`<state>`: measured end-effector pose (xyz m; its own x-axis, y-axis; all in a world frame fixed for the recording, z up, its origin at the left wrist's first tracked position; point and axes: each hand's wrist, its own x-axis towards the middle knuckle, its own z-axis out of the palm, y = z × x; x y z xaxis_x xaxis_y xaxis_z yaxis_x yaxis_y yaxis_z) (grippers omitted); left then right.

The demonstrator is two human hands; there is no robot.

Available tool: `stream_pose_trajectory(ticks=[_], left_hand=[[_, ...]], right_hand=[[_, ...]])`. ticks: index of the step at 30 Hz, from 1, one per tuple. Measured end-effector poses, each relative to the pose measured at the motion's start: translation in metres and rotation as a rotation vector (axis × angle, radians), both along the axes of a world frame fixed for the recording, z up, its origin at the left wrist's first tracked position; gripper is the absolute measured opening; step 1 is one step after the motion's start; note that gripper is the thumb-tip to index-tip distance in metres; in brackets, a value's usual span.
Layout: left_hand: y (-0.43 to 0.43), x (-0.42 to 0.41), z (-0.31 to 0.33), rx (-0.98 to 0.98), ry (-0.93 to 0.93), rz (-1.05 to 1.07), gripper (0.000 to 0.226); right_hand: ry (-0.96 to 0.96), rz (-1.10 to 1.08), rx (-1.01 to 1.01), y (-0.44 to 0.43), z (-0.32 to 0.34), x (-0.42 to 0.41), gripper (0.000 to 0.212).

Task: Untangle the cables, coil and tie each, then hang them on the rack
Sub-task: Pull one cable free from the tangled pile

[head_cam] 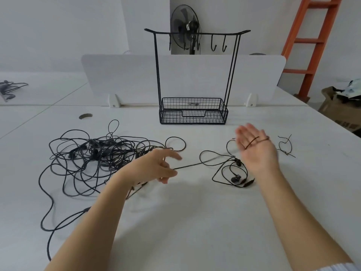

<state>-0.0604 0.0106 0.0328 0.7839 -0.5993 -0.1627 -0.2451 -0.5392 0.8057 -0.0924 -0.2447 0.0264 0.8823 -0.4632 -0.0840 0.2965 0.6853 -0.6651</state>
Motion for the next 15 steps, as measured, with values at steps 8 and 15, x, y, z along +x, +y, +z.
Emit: stream_pose_trajectory(ticks=[8, 15], left_hand=[[0.000, 0.000, 0.001, -0.100, -0.028, 0.050, 0.020], [-0.012, -0.007, 0.001, -0.232, -0.095, -0.004, 0.023]], right_hand=[[-0.047, 0.367, -0.409, -0.010, 0.013, -0.014, 0.027], [0.205, 0.685, -1.838, 0.055, -0.009, -0.020, 0.016]])
